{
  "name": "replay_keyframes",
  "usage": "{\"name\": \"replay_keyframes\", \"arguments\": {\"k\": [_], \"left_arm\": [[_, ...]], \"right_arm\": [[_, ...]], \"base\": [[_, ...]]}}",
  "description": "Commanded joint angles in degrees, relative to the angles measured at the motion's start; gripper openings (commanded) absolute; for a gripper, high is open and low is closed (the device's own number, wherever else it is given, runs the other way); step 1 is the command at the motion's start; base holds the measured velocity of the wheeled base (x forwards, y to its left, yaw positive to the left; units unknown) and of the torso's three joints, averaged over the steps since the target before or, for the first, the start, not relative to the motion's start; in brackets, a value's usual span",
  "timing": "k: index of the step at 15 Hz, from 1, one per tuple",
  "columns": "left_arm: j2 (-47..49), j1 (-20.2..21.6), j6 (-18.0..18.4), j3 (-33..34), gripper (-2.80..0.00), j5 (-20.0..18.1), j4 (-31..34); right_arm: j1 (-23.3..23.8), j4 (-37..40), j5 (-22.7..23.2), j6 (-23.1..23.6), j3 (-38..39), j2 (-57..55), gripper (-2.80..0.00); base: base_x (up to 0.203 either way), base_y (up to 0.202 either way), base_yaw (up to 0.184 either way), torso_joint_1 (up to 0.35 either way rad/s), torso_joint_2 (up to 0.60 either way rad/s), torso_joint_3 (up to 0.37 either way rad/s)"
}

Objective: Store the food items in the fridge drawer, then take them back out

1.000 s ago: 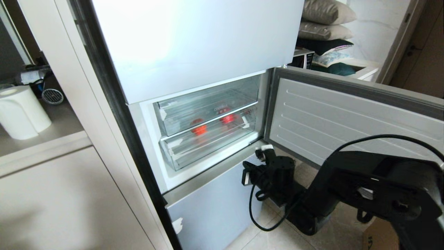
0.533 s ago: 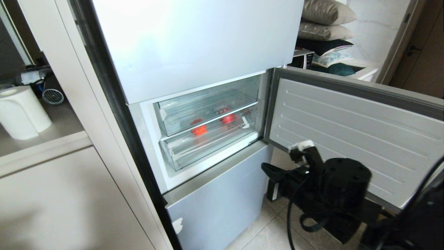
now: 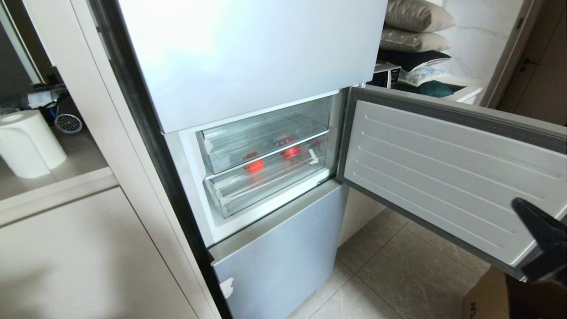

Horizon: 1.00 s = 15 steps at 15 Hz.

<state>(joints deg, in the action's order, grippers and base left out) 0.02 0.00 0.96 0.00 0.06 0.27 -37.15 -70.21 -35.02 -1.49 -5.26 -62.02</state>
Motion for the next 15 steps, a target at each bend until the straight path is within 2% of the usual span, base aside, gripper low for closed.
{"name": "replay_keyframes", "arguments": {"k": [1, 4, 5, 7, 10, 11, 12, 15], "left_arm": [[0.0, 0.0, 0.0, 0.0, -2.80, 0.0, 0.0], [0.0, 0.0, 0.0, 0.0, -2.80, 0.0, 0.0], [0.0, 0.0, 0.0, 0.0, -2.80, 0.0, 0.0], [0.0, 0.0, 0.0, 0.0, -2.80, 0.0, 0.0], [0.0, 0.0, 0.0, 0.0, -2.80, 0.0, 0.0], [0.0, 0.0, 0.0, 0.0, -2.80, 0.0, 0.0], [0.0, 0.0, 0.0, 0.0, -2.80, 0.0, 0.0], [0.0, 0.0, 0.0, 0.0, -2.80, 0.0, 0.0]], "right_arm": [[13.1, 9.2, -1.7, 0.2, 3.0, 18.9, -2.80], [35.3, 28.0, -2.5, 1.2, 2.8, 34.5, -2.80], [42.6, 32.1, -0.9, 1.3, 2.3, 36.9, -2.80], [55.8, 37.5, 6.8, 0.4, 1.4, 38.2, -2.80], [72.6, 41.2, 24.9, -5.5, -0.8, 29.9, -2.80], [75.0, 41.9, 29.4, -7.8, -2.1, 26.0, -2.80], [76.1, 42.1, 31.8, -9.3, -3.3, 22.0, -2.80], [77.3, 40.9, 34.6, -14.7, -7.5, 6.3, -2.80]], "base": [[0.000, 0.000, 0.000, 0.000, 0.00, 0.000], [0.000, 0.000, 0.000, 0.000, 0.00, 0.000], [0.000, 0.000, 0.000, 0.000, 0.00, 0.000], [0.000, 0.000, 0.000, 0.000, 0.00, 0.000], [0.000, 0.000, 0.000, 0.000, 0.00, 0.000], [0.000, 0.000, 0.000, 0.000, 0.00, 0.000], [0.000, 0.000, 0.000, 0.000, 0.00, 0.000], [0.000, 0.000, 0.000, 0.000, 0.00, 0.000]]}}
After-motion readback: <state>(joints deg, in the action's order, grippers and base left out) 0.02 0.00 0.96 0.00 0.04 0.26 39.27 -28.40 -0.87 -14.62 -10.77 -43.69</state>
